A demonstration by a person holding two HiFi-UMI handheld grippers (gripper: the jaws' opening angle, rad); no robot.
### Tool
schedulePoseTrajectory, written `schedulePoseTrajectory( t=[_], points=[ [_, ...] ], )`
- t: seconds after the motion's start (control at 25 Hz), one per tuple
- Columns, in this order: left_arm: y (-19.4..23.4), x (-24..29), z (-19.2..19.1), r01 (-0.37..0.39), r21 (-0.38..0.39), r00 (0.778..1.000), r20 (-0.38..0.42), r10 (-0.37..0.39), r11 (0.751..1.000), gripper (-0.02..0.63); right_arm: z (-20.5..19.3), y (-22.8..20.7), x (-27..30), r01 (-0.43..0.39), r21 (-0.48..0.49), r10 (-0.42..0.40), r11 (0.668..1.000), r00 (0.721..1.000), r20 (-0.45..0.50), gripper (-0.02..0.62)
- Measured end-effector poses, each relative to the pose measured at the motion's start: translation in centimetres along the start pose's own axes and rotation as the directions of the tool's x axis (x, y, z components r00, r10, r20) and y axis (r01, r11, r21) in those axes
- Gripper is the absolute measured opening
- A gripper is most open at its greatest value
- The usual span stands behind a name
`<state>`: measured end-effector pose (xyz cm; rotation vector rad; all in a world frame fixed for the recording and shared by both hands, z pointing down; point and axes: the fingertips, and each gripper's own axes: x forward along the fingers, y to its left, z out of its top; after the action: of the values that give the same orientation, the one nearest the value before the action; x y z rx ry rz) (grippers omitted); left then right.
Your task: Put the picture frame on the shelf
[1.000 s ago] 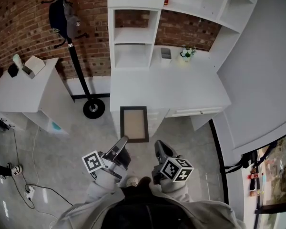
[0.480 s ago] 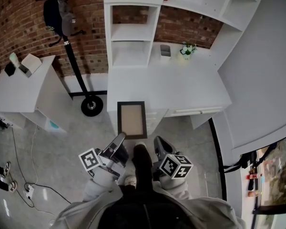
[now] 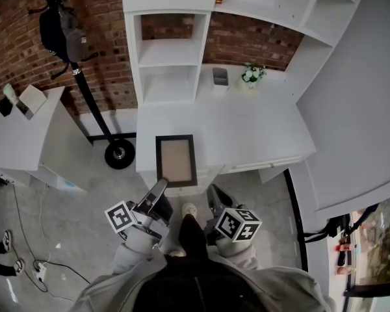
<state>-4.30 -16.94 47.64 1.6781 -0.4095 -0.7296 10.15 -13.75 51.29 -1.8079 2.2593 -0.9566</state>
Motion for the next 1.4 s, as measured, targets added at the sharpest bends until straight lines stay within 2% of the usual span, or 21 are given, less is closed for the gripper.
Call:
schedulePoseTrajectory(
  t=[0.52, 0.84, 1.04, 1.4],
  points=[
    [3.2, 10.3, 5.4, 0.006, -0.001, 1.000, 0.015, -0.006, 1.000, 0.071, 7.0, -4.6, 9.4, -0.017, -0.031, 0.016, 0.999, 1.000, -0.021, -0.002],
    [5.1, 15.8, 9.3, 0.011, 0.005, 0.998, 0.063, -0.012, 1.000, 0.071, 10.0, -7.6, 15.3, -0.045, -0.036, 0.043, 0.998, 0.998, -0.054, -0.002],
    [5.7, 19.3, 12.0, 0.025, 0.042, 0.995, 0.091, -0.029, 0.999, 0.071, 11.6, -9.3, 18.9, -0.074, -0.039, 0.071, 0.996, 0.995, -0.070, -0.001],
    [5.9, 24.5, 15.1, 0.033, 0.054, 0.992, 0.119, -0.039, 0.998, 0.071, 14.0, -10.7, 23.3, -0.117, -0.031, 0.113, 0.993, 0.989, -0.096, -0.002]
  ],
)
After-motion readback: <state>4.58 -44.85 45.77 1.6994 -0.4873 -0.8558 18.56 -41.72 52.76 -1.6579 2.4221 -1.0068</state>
